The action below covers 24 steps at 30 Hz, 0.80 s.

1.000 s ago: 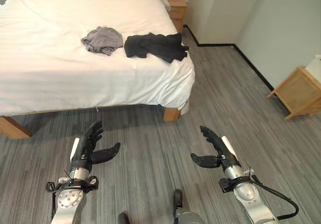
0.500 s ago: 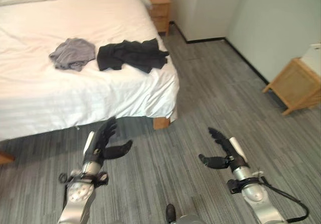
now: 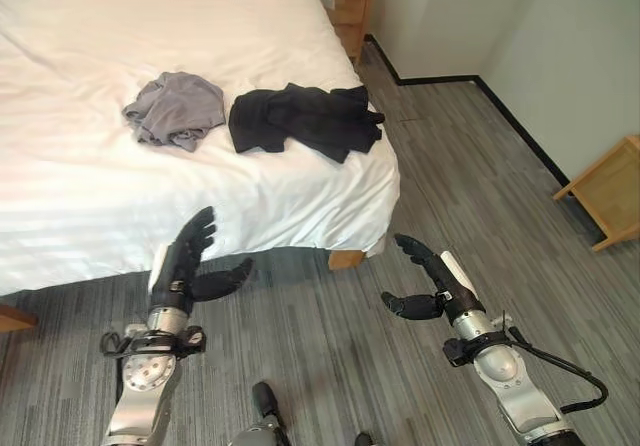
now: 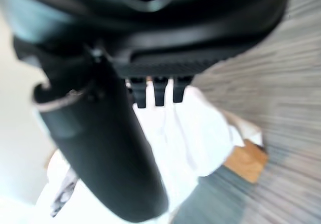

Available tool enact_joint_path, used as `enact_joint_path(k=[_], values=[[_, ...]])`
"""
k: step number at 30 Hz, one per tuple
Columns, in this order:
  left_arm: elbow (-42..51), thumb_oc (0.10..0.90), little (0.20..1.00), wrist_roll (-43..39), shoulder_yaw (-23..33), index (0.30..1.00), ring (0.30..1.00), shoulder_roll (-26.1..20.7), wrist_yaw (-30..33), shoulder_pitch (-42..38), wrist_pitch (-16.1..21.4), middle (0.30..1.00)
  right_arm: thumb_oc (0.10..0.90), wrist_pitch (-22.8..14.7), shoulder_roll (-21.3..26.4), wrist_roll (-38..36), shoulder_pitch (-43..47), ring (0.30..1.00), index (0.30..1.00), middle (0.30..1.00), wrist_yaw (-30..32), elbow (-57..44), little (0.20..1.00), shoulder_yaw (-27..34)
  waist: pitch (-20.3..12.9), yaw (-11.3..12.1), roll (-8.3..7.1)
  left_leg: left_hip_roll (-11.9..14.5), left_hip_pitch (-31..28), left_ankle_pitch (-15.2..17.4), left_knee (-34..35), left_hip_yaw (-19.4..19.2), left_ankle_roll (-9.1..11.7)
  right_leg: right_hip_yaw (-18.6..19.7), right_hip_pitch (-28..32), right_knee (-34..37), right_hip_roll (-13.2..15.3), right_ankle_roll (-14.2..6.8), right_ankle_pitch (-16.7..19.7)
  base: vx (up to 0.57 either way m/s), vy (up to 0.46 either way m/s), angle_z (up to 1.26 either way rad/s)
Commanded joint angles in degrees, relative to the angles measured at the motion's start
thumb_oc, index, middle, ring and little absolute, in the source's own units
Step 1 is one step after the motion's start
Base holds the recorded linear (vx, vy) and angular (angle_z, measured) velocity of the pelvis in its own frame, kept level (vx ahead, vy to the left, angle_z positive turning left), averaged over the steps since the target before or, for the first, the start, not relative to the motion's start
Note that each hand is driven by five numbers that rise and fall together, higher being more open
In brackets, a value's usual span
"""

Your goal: Pick up bed clothes into laundry basket.

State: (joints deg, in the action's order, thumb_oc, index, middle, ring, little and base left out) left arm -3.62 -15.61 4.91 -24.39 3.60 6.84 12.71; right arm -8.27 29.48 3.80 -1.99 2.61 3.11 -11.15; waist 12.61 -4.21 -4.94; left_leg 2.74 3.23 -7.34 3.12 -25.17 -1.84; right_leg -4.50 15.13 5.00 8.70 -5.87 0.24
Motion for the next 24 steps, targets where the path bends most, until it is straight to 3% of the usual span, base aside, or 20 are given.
enact_joint_path(k=[1, 3, 5, 6, 9, 10, 11, 13, 14, 17, 19, 21, 24], values=[[6.63, 0.800, 0.900, 0.80, -0.52, 0.900, 0.900, -5.34, -0.34, -1.67, 5.22, 0.900, 0.800, -5.01, 4.81, 2.46, 12.72, 0.900, 0.900, 0.900, 2.74, -3.10, 0.900, 1.84, -6.59, 0.58, -0.66, 7.13, 1.44, -4.24, 1.88, -5.56, 8.01, -1.91, 0.43, 0.00, -3.70, -0.01, -0.74, 0.31, 0.098, 0.15], [6.10, 0.800, 0.900, 0.64, -1.24, 0.900, 0.900, -7.03, -0.47, -3.08, 5.13, 0.900, 0.800, -4.75, 6.09, 3.18, 15.77, 0.900, 0.900, 0.900, 3.64, -3.35, 0.900, 1.92, -6.91, 1.02, -2.19, 6.05, 0.53, -2.74, 1.88, -6.13, 6.84, -3.05, 0.39, -2.86, -2.83, -1.01, 1.38, 0.32, 0.131, 0.15], [5.60, 0.800, 0.900, 0.85, -2.08, 0.900, 0.900, -9.53, -0.51, -4.99, 5.09, 0.900, 0.800, -4.51, 7.51, 3.99, 18.80, 0.900, 0.900, 0.900, 4.45, -2.92, 0.900, 1.90, -6.80, 1.27, -3.57, 4.61, -0.31, -0.60, 1.88, -6.03, 5.38, -4.46, -2.24, -10.72, -1.86, -3.58, 4.57, 0.23, 0.139, 0.14], [4.94, 0.800, 0.900, 0.10, -4.11, 0.900, 0.900, -11.37, 0.02, -7.94, 5.48, 0.900, 0.800, -3.66, 8.71, 4.80, 23.55, 0.900, 0.900, 0.900, 6.40, 1.16, 0.900, 0.33, -5.31, 1.13, -4.23, 3.67, -1.10, 0.82, 1.88, -4.85, 4.62, -4.59, -7.75, -19.49, -1.75, -6.37, 9.71, 0.23, 0.148, 0.27], [3.45, 0.800, 0.900, -0.41, -4.99, 0.900, 0.900, -12.26, 0.55, -10.36, 5.50, 0.900, 0.800, -2.32, 8.06, 4.11, 26.85, 0.900, 0.900, 0.900, 8.43, 5.76, 0.900, 0.64, -4.16, 0.60, -4.07, 3.38, -1.61, 2.08, 1.88, -3.78, 3.87, -4.47, -12.30, -25.29, -1.44, -7.08, 10.12, 0.17, 0.081, 0.33], [3.13, 0.800, 0.900, -0.55, -5.55, 0.900, 0.900, -12.85, 0.58, -11.01, 5.39, 0.900, 0.800, -1.67, 8.11, 4.26, 28.01, 0.900, 0.900, 0.900, 9.11, 7.65, 0.900, 0.49, -3.81, 0.49, -3.78, 3.70, -2.60, 2.80, 1.88, -3.77, 3.91, -5.32, -14.11, -25.69, -0.32, -6.40, 9.96, 0.29, -0.035, 0.32], [2.88, 0.800, 0.900, -1.83, -6.39, 0.900, 0.900, -13.58, -0.02, -12.43, 5.76, 0.900, 0.800, -1.11, 8.42, 3.43, 29.73, 0.900, 0.900, 0.900, 10.24, 10.45, 0.900, 0.91, -3.78, 0.31, -3.36, 4.47, -3.43, 3.78, 1.88, -3.49, 4.68, -7.68, -15.02, -20.65, 2.35, -4.86, 8.31, 0.41, -0.057, 0.07], [2.37, 0.800, 0.900, -2.90, -7.35, 0.900, 0.900, -13.57, -0.48, -12.89, 6.11, 0.900, 0.800, -0.88, 9.25, 2.78, 31.07, 0.900, 0.900, 0.900, 10.62, 12.40, 0.900, 0.78, -4.15, -0.21, -2.78, 4.72, -4.44, 5.08, 1.88, -2.46, 5.22, -8.29, -15.73, -14.44, 2.32, -3.76, 6.00, 0.34, -0.077, -0.04], [2.01, 0.800, 0.900, -3.33, -7.44, 0.900, 0.900, -13.46, -0.71, -12.92, 6.04, 0.900, 0.800, -0.59, 9.88, 2.53, 31.49, 0.900, 0.900, 0.900, 10.63, 12.73, 0.900, 1.11, -4.09, -0.71, -2.62, 4.80, -4.44, 4.54, 1.88, -2.49, 5.03, -8.23, -16.83, -10.12, 1.41, -2.89, 6.70, 0.26, -0.068, 0.02], [1.29, 0.800, 0.900, -3.87, -7.68, 0.900, 0.900, -13.53, -1.08, -13.58, 5.98, 0.900, 0.800, 0.15, 10.24, 2.03, 32.58, 0.900, 0.900, 0.900, 10.72, 15.07, 0.900, 1.03, -4.15, -1.43, -2.06, 4.52, -6.45, 7.46, 1.88, -0.12, 5.99, -5.64, -19.71, -0.95, 1.16, -4.49, 8.87, 0.34, -0.065, 0.20], [1.00, 0.800, 0.900, -3.74, -8.15, 0.900, 0.900, -13.74, -1.19, -14.25, 6.00, 0.900, 0.800, 0.45, 10.42, 2.04, 33.98, 0.900, 0.900, 0.900, 11.15, 17.03, 0.900, 0.90, -3.57, -1.75, -1.81, 4.91, -7.24, 7.25, 1.88, 0.09, 6.35, -5.85, -24.38, 0.00, 2.12, -5.19, 11.31, 0.30, -0.093, 0.54], [0.68, 0.800, 0.900, -3.66, -8.77, 0.900, 0.900, -13.61, -1.34, -15.15, 6.12, 0.900, 0.800, 0.92, 10.58, 1.42, 35.36, 0.900, 0.900, 0.900, 11.45, 18.91, 0.900, 0.80, -3.12, -2.22, -1.56, 5.72, -9.07, 8.37, 1.88, 0.55, 7.13, -6.59, -28.36, 0.00, 3.05, -5.80, 11.77, 0.28, -0.105, 0.27], [0.27, 0.800, 0.900, -3.45, -9.44, 0.900, 0.900, -13.07, -1.28, -15.54, 6.37, 0.900, 0.800, 1.03, 10.72, 0.27, 38.32, 0.900, 0.900, 0.900, 12.20, 22.01, 0.900, 0.06, -3.64, -2.63, -1.83, 6.68, -12.93, 11.38, 1.88, 0.68, 7.96, -8.52, -29.18, 0.00, 3.23, -6.36, 10.54, 0.33, -0.130, 0.19]])
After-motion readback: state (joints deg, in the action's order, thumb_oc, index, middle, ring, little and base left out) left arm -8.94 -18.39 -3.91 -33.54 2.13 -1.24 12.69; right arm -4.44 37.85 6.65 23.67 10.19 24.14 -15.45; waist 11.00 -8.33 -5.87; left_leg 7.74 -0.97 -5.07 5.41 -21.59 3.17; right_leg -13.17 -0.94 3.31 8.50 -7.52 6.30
